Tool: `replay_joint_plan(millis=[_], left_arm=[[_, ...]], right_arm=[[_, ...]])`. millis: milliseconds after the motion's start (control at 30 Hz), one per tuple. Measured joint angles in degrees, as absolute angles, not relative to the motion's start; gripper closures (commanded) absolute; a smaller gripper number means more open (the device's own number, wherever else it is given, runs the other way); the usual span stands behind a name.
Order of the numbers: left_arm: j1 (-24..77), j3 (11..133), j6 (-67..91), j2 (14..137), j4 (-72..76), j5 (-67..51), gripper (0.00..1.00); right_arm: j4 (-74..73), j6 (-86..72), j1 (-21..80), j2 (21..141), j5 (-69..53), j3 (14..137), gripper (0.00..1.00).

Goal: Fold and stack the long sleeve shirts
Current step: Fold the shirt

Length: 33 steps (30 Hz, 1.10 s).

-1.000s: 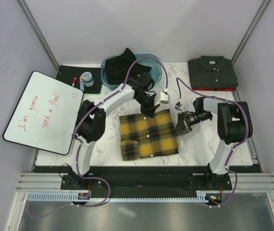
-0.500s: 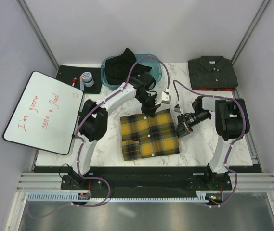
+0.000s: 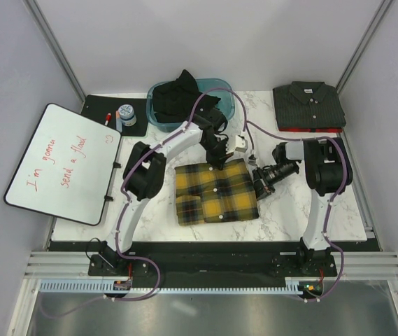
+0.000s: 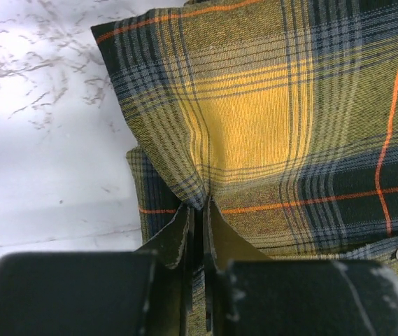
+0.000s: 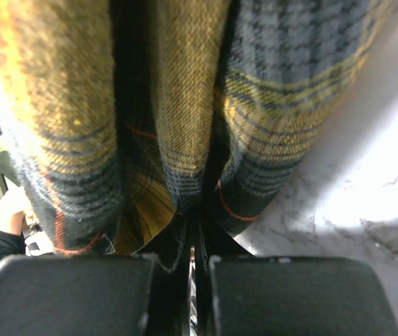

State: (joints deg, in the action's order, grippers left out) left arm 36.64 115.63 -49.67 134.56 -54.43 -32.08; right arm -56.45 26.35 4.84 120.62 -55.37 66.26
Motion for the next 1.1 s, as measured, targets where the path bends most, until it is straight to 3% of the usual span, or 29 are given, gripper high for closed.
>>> replay_joint_plan(millis=[33, 100, 233, 300, 333, 400, 500, 667, 867, 967, 1000, 1067, 1100], left_arm=[[36.6, 115.7, -49.7, 134.6, -54.2, -31.9, 0.76], [36.4, 115.7, -49.7, 134.6, -53.7, -31.7, 0.68], [35.7, 115.4, -49.1, 133.9, -52.6, -30.3, 0.48], [34.6, 114.4, -47.3, 132.2, -52.0, -30.1, 0.29], [33.7, 112.9, -45.7, 130.1, -51.7, -30.0, 0.10], [31.4, 108.7, -42.8, 124.4, -51.0, -29.7, 0.10], [27.6, 101.1, -38.6, 113.6, -50.3, -29.0, 0.10], [22.5, 90.1, -34.7, 101.5, -47.7, -28.0, 0.19], [21.1, 86.4, -34.1, 109.7, -45.7, -25.8, 0.30], [20.9, 86.0, -34.2, 114.4, -45.3, -24.3, 0.47], [20.8, 86.0, -34.3, 115.7, -45.2, -23.9, 0.61], [20.6, 86.4, -34.3, 117.4, -45.1, -23.6, 0.79], [20.4, 87.2, -34.3, 118.4, -45.2, -23.6, 0.96]], right_arm=[[-55.9, 26.0, 5.1, 120.7, -55.4, 66.3, 0.82], [-55.2, 25.2, 5.5, 120.7, -55.4, 66.3, 0.65], [-56.8, 24.7, 5.4, 119.1, -55.1, 66.7, 0.44], [-58.4, 26.0, 4.6, 116.7, -53.5, 66.9, 0.35], [-59.4, 26.9, 3.9, 115.1, -52.2, 67.2, 0.31], [-61.3, 28.8, 1.9, 111.3, -49.3, 68.4, 0.27], [-63.3, 30.8, -0.7, 106.4, -46.0, 71.7, 0.30], [-63.6, 31.2, -0.7, 103.1, -46.4, 78.5, 0.46], [-58.5, 26.6, 9.1, 102.9, -48.1, 76.0, 0.56], [-55.5, 25.0, 12.6, 103.1, -47.2, 72.2, 0.60], [-54.5, 24.7, 12.9, 103.4, -46.6, 71.2, 0.61], [-52.2, 24.3, 12.9, 105.1, -44.2, 69.1, 0.63], [-51.0, 24.2, 12.8, 106.8, -42.9, 68.6, 0.63]])
